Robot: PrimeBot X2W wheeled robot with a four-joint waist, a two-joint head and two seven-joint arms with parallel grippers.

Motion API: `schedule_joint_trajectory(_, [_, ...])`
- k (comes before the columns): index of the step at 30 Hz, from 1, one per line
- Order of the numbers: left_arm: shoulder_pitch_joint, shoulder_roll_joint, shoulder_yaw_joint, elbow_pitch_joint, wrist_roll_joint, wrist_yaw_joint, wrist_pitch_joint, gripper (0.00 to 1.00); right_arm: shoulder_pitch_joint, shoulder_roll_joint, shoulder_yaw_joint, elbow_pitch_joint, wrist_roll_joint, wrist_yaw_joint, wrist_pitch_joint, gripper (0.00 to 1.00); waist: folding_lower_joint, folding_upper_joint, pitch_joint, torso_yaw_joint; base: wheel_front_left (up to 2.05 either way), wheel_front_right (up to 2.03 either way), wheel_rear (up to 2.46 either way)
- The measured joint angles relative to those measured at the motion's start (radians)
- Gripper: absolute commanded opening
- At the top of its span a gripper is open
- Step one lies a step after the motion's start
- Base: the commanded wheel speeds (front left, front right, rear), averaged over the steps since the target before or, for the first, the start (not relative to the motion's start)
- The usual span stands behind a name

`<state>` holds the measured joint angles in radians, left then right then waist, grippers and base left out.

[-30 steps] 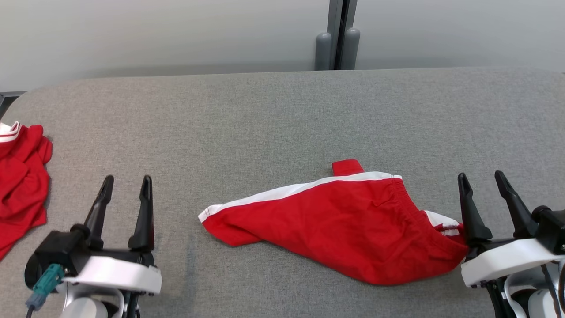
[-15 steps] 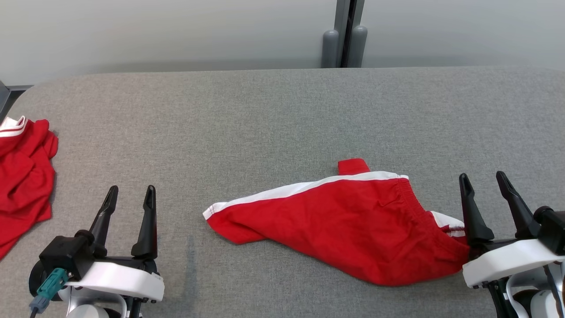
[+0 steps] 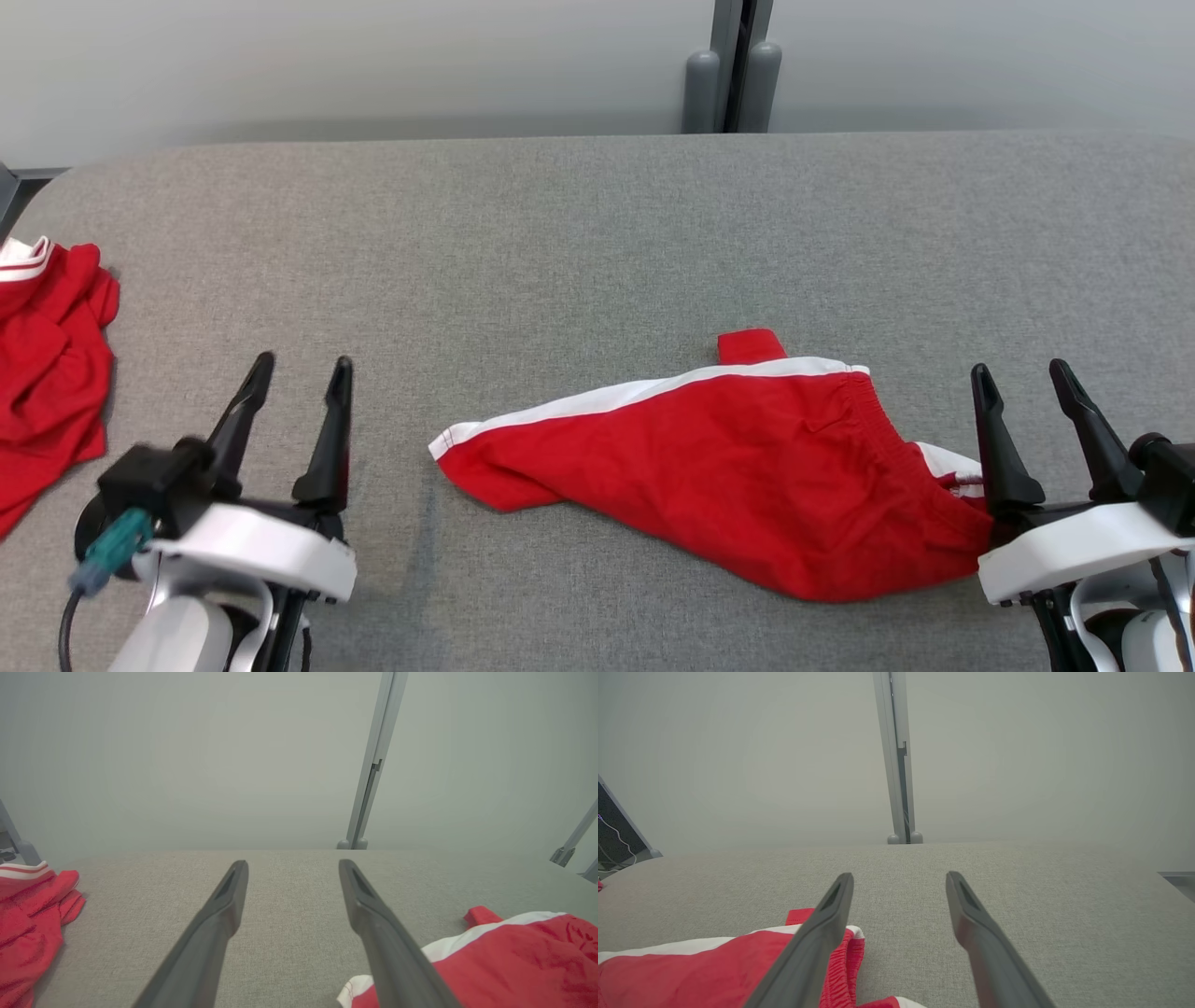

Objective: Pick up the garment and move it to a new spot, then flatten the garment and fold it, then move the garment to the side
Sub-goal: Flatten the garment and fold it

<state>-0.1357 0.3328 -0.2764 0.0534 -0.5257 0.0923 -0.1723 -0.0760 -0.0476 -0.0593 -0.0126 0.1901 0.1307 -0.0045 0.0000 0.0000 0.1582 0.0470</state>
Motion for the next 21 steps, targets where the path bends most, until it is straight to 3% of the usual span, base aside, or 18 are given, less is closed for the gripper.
schedule_joint_trajectory(11, [-0.101,-0.023,-0.105,0.177,-0.092,-0.135,0.190,1.00,-0.019,0.000,0.012,0.011,0.003,0.000,-0.003,1.00,0.0001,0.0000,0.042,-0.020,0.00,0.00,0.00])
schedule_joint_trajectory(19, [-0.104,-0.036,-0.129,0.271,-0.146,-0.180,0.214,1.00,-0.023,0.000,0.011,0.022,0.003,0.000,-0.008,1.00,0.0000,0.0000,0.060,-0.033,0.00,0.00,0.00])
schedule_joint_trajectory(20, [-0.107,-0.035,-0.133,0.277,-0.146,-0.183,0.215,0.93,-0.023,0.000,0.012,0.022,0.003,0.000,-0.009,1.00,0.0000,0.0000,0.061,-0.033,0.00,0.00,0.00])
schedule_joint_trajectory(21, [-0.113,-0.034,-0.137,0.282,-0.150,-0.189,0.218,0.73,-0.025,0.000,0.011,0.023,0.003,0.000,-0.010,1.00,0.0000,0.0000,0.063,-0.034,0.00,0.00,0.00])
